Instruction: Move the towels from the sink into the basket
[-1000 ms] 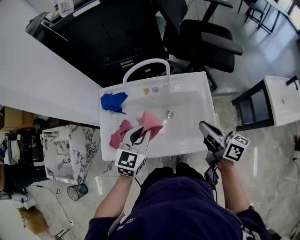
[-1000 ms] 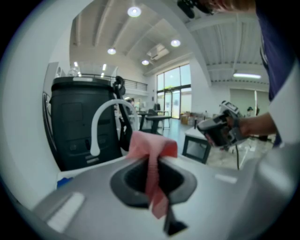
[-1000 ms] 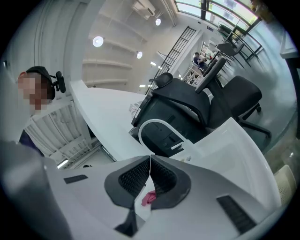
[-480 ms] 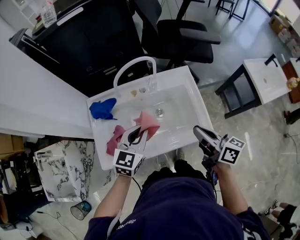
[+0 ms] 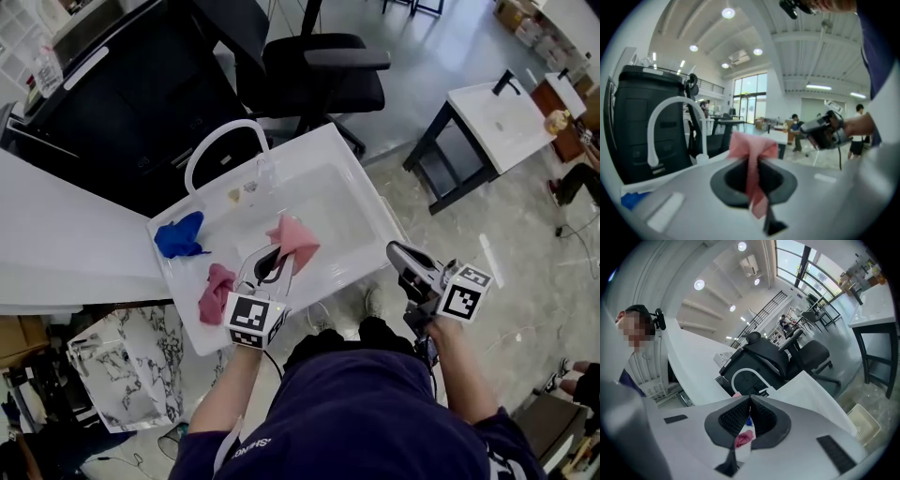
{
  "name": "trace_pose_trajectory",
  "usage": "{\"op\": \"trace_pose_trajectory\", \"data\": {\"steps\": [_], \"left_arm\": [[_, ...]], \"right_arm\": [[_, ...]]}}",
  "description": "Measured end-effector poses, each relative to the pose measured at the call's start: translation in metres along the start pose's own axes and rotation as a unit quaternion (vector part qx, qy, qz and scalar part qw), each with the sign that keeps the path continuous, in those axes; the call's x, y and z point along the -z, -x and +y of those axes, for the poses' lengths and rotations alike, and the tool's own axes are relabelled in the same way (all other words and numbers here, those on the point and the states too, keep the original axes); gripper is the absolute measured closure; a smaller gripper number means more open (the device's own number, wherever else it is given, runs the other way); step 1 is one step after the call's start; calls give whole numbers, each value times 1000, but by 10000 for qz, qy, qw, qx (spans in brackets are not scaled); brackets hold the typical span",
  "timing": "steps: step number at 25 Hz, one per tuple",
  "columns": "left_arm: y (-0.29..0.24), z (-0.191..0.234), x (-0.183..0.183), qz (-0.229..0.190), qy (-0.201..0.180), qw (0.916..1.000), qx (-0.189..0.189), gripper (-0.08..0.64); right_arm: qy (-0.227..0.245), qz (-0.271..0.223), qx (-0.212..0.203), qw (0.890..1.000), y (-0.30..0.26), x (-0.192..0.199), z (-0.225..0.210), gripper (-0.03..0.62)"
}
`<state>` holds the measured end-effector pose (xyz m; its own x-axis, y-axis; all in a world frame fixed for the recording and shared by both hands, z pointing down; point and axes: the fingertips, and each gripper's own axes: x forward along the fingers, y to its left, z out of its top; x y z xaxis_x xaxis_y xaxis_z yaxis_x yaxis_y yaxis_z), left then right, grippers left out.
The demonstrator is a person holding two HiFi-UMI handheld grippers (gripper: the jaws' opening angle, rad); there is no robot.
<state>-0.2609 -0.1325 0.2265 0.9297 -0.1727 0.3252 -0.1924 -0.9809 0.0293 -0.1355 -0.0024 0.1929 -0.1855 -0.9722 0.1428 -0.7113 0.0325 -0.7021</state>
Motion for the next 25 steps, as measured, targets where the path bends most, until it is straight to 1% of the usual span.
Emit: {"op": "trace_pose_trajectory", "data": {"steps": [5,11,17,25], "left_arm": [[-26,-24,-8,78,-83,9997,231,541],[-64,-63,-15,222,-165,9990,359,541],[-107,-108,-19,428,-194,9985,285,541],[-165,-178,-32,562,-265,9979,206,541]], "right_arm": [[-147,-194,143,9996,27,-6,-19,584],[-331,-327,152,9988,63,-17,-52,584],[-430,-315,63,9986,106,-39,-95,583],[-475,-331,-34,9983,170,-78,-155,583]]}}
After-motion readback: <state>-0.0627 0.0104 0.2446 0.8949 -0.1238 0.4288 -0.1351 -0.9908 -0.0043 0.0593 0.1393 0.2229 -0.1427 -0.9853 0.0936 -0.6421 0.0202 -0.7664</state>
